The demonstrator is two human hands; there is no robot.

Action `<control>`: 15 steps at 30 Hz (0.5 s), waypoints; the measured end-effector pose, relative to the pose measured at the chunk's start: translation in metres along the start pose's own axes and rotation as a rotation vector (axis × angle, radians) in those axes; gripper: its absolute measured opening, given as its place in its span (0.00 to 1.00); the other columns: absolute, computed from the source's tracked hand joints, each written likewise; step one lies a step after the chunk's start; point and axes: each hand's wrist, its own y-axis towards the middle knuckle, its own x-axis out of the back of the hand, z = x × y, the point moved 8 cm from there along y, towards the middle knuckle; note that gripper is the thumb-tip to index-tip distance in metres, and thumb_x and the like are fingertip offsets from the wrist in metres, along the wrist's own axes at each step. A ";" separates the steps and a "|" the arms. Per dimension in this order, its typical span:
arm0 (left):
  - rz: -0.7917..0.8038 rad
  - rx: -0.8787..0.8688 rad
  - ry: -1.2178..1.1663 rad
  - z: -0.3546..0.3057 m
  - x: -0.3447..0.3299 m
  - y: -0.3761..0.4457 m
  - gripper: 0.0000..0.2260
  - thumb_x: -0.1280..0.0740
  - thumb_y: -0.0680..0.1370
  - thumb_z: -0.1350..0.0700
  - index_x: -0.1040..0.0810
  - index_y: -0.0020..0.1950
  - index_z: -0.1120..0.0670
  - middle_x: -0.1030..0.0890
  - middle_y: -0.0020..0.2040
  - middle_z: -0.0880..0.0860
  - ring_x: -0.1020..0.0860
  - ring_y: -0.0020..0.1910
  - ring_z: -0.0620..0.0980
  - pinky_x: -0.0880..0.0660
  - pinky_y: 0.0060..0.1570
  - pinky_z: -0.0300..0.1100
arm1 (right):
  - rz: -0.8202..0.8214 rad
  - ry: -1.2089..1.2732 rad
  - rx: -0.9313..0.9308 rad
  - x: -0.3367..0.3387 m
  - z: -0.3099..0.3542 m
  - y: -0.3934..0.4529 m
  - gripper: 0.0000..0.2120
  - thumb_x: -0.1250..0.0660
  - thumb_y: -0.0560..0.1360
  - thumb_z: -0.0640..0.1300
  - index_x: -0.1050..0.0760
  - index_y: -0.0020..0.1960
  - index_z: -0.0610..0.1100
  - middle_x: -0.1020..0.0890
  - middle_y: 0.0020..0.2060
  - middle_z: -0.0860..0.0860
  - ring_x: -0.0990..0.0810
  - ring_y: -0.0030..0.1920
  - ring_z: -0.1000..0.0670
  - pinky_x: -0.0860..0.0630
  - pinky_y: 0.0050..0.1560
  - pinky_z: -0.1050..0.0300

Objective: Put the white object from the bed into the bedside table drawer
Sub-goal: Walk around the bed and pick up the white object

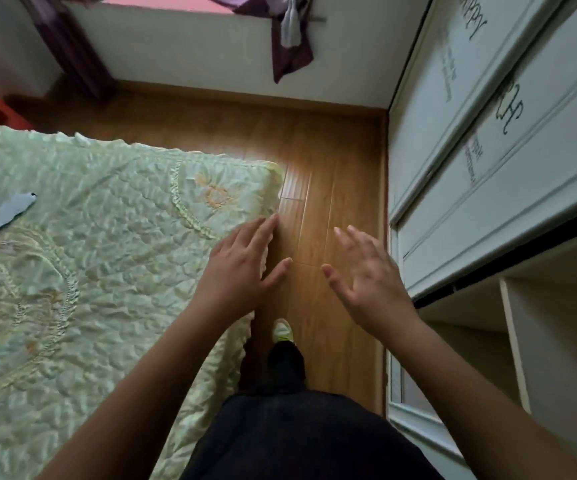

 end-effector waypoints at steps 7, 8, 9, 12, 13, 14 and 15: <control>-0.041 0.060 0.017 0.070 0.026 0.155 0.35 0.48 0.75 0.32 0.45 0.78 0.48 0.37 0.76 0.53 0.40 0.75 0.54 0.42 0.71 0.54 | 0.045 -0.001 0.072 0.012 0.001 0.190 0.31 0.55 0.78 0.67 0.51 0.78 0.56 0.43 0.78 0.51 0.48 0.77 0.49 0.44 0.75 0.44; -0.046 0.069 0.017 0.079 0.033 0.175 0.35 0.47 0.75 0.32 0.44 0.78 0.48 0.37 0.76 0.53 0.40 0.74 0.53 0.41 0.71 0.54 | 0.041 0.002 0.080 0.017 0.004 0.216 0.31 0.55 0.78 0.68 0.51 0.78 0.56 0.43 0.78 0.51 0.48 0.77 0.49 0.44 0.74 0.44; -0.046 0.074 0.021 0.088 0.040 0.196 0.35 0.47 0.75 0.32 0.44 0.78 0.48 0.37 0.76 0.53 0.39 0.74 0.53 0.40 0.71 0.55 | 0.033 0.002 0.093 0.021 0.007 0.241 0.32 0.56 0.78 0.68 0.51 0.78 0.56 0.43 0.78 0.52 0.48 0.77 0.50 0.44 0.74 0.45; -0.040 0.066 0.046 0.105 0.056 0.258 0.35 0.46 0.75 0.33 0.44 0.78 0.48 0.36 0.76 0.53 0.38 0.74 0.54 0.38 0.70 0.56 | 0.008 -0.014 0.137 0.035 0.011 0.307 0.31 0.56 0.78 0.69 0.51 0.77 0.57 0.42 0.77 0.52 0.47 0.77 0.50 0.47 0.72 0.48; -0.050 0.060 0.047 0.108 0.061 0.277 0.34 0.45 0.75 0.33 0.43 0.77 0.49 0.35 0.75 0.53 0.38 0.74 0.53 0.38 0.70 0.56 | 0.005 -0.019 0.143 0.038 0.011 0.325 0.31 0.55 0.78 0.68 0.51 0.77 0.57 0.42 0.77 0.52 0.47 0.77 0.50 0.48 0.71 0.49; -0.065 0.054 0.042 0.111 0.065 0.294 0.34 0.45 0.75 0.34 0.42 0.77 0.49 0.35 0.75 0.53 0.37 0.73 0.53 0.37 0.69 0.55 | 0.006 -0.022 0.149 0.039 0.010 0.343 0.31 0.55 0.79 0.68 0.50 0.77 0.57 0.41 0.77 0.52 0.47 0.76 0.51 0.48 0.70 0.51; -0.077 0.054 0.037 0.114 0.069 0.312 0.34 0.45 0.75 0.34 0.42 0.77 0.49 0.34 0.74 0.53 0.36 0.73 0.53 0.37 0.68 0.55 | 0.010 -0.025 0.157 0.040 0.008 0.362 0.31 0.54 0.79 0.68 0.50 0.77 0.57 0.41 0.77 0.52 0.47 0.76 0.51 0.49 0.70 0.51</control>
